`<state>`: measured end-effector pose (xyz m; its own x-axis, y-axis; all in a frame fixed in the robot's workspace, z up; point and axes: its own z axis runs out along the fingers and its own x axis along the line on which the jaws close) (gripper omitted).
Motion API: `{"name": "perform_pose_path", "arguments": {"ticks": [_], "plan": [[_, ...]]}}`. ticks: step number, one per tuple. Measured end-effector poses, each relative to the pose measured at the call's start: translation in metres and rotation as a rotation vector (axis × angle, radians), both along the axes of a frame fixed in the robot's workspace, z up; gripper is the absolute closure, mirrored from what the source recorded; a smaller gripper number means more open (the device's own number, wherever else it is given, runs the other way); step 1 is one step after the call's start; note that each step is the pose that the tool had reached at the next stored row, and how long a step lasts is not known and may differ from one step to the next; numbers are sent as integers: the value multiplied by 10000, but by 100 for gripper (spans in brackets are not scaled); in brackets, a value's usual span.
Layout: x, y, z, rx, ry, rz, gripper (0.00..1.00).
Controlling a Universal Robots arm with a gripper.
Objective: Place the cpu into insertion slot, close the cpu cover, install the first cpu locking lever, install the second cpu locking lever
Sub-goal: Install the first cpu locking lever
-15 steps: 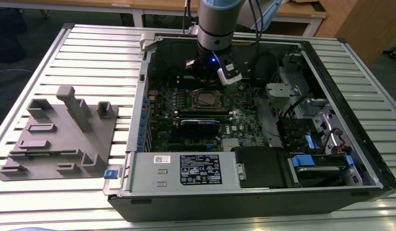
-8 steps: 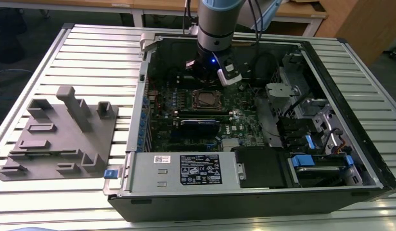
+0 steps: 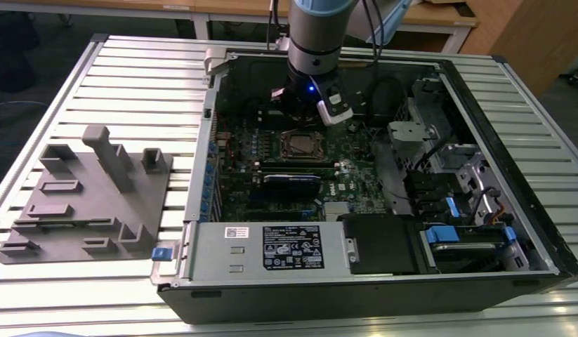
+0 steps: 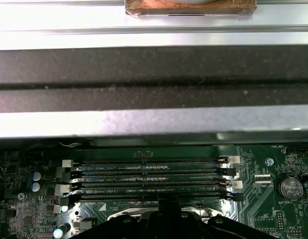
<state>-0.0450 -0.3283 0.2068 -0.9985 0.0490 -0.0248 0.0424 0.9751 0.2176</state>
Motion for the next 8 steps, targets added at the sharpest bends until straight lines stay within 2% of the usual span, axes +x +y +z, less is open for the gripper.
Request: {"name": "perform_pose_path", "arguments": {"ticks": [8], "plan": [[0, 0, -4, 0, 0, -233, 89]]}}
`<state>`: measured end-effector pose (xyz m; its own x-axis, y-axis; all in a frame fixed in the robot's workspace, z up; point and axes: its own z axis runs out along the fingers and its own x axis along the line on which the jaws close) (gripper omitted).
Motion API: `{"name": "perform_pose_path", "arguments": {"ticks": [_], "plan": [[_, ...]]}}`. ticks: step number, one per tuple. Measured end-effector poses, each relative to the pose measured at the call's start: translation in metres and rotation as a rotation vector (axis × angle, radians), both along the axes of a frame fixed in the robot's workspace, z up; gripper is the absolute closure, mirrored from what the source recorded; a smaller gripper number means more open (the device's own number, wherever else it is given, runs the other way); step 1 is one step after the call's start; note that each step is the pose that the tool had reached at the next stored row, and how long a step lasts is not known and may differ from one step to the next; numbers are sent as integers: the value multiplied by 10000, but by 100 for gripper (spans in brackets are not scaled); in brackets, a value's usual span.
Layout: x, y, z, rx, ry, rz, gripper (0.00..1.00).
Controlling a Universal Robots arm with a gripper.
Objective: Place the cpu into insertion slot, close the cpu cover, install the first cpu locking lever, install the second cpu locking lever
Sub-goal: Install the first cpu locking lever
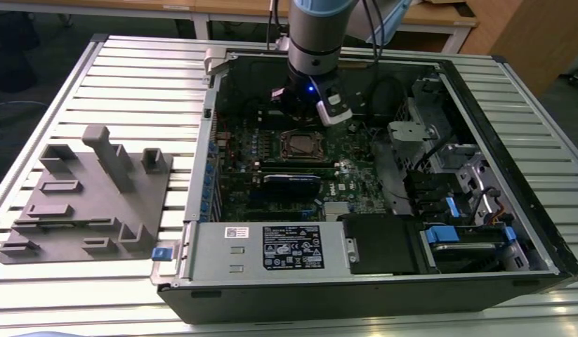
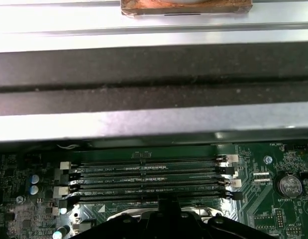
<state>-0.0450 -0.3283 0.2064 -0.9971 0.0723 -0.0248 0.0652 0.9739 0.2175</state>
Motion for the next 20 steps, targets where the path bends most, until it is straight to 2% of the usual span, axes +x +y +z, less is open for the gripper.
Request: {"name": "perform_pose_path", "arguments": {"ticks": [6, 11, 13, 16, 20], "plan": [[0, 0, -6, 1, -1, -678, 89], [-1, 0, -6, -1, -7, -727, 89], [-2, 0, -11, 13, -52, -729, 89], [-6, 0, -21, 40, -183, -728, 89], [-19, -1, -28, 65, -310, -727, 89]]}}
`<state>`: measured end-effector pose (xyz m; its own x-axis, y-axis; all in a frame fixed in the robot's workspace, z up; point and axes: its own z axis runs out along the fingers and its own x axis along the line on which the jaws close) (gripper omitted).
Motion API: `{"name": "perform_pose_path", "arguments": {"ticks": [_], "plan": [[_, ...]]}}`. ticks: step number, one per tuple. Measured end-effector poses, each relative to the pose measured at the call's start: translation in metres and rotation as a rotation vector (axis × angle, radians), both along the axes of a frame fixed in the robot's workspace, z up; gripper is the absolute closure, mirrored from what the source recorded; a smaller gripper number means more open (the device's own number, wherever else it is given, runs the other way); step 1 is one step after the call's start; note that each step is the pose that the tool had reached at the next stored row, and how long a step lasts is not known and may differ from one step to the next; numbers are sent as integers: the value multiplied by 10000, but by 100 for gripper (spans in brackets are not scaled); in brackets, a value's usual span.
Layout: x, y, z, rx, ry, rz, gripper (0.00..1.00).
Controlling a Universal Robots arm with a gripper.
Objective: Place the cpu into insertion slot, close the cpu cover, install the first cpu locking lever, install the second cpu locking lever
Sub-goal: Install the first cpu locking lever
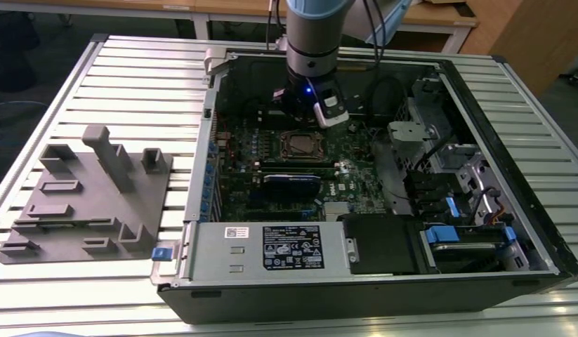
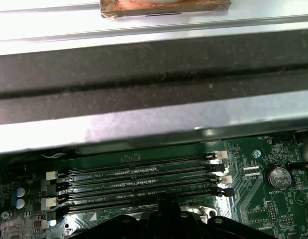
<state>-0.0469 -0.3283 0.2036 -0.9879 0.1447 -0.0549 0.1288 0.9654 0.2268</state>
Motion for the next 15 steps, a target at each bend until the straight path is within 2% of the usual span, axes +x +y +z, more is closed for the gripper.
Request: {"name": "perform_pose_path", "arguments": {"ticks": [4, 7, 9, 11, 15], "plan": [[-21, 0, -8, 19, -126, 0, 89], [-42, 0, -15, 55, -290, -1, 89], [-53, 1, -18, 80, -363, 0, 89], [-60, 1, -19, 92, -387, -24, 89], [-67, 0, -23, 89, -393, -322, 89]]}}
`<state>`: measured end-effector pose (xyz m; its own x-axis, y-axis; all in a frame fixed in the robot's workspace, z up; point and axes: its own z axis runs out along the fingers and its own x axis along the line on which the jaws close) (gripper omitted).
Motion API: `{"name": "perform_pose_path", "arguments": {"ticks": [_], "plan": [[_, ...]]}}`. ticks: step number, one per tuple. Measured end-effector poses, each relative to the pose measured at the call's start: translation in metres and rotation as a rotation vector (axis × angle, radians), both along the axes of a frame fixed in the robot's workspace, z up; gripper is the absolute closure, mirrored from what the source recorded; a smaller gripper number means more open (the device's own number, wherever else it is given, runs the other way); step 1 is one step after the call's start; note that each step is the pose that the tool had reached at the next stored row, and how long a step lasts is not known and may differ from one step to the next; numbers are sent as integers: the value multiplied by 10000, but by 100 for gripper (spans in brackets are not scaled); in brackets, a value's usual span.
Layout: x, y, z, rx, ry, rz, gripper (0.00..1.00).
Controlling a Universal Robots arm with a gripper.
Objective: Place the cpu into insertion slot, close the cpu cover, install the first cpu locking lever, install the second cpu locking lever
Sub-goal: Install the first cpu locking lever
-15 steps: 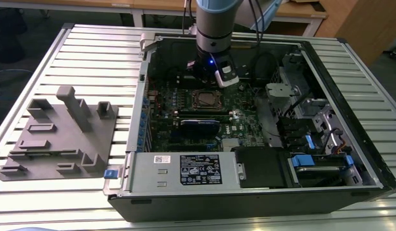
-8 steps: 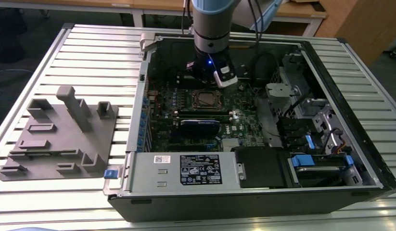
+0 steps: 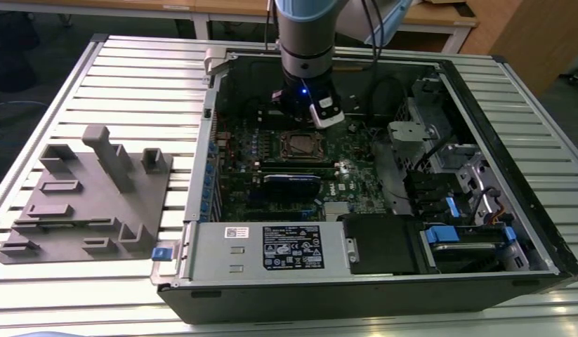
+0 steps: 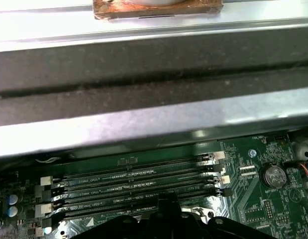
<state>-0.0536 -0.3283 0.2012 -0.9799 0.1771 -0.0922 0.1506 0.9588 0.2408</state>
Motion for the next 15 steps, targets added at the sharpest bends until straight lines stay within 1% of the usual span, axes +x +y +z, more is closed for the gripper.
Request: {"name": "perform_pose_path", "arguments": {"ticks": [4, 15], "plan": [[-2, 0, -3, 4, -1, -344, 89], [-22, 0, -7, 80, 0, -1190, 89]]}}
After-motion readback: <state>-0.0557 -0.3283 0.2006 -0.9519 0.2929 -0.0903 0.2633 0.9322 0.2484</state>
